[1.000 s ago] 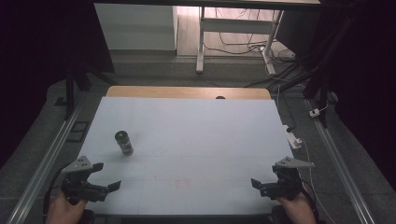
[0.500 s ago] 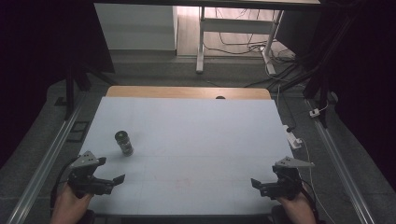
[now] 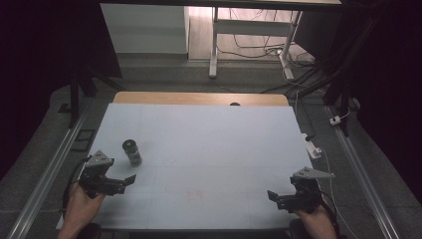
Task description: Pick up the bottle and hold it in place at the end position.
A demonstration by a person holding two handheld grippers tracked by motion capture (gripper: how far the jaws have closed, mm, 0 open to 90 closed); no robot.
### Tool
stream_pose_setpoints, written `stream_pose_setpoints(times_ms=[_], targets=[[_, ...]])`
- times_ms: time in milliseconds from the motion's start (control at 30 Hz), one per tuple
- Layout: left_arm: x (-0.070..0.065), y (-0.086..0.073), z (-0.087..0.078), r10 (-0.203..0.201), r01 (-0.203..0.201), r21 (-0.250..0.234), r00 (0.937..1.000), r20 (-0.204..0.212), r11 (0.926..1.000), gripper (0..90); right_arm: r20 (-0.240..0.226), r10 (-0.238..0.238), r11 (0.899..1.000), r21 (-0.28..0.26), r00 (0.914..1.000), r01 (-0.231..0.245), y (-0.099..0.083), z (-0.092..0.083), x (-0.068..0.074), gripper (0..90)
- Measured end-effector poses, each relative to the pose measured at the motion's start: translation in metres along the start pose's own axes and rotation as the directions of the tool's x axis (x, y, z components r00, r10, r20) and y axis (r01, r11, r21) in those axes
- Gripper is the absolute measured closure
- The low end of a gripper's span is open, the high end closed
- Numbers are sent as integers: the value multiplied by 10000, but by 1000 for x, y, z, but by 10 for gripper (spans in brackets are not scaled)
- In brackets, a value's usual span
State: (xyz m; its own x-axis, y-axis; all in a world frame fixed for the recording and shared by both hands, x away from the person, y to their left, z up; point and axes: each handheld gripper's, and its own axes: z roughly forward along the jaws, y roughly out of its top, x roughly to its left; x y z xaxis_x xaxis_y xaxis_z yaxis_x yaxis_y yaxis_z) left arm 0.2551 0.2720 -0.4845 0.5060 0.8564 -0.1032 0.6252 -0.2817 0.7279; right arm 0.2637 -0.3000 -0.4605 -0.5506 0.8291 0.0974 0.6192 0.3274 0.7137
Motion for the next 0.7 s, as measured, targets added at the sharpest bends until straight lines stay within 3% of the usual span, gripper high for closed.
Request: stream_pose_setpoints(times_ms=[167,433,700], targets=[[8,6,8,100,-98,54,9993,-362,9999,1,-6,-13,10000,15,10000,13,0,0,0,0],[23,13,21,-3,5,52,9994,-358,10000,1,-27,-23,10000,3,10000,23,0,0,0,0],[33,17,40,74,-54,367,9984,-555,9993,1,-33,-52,10000,16,10000,52,0,0,0,0]])
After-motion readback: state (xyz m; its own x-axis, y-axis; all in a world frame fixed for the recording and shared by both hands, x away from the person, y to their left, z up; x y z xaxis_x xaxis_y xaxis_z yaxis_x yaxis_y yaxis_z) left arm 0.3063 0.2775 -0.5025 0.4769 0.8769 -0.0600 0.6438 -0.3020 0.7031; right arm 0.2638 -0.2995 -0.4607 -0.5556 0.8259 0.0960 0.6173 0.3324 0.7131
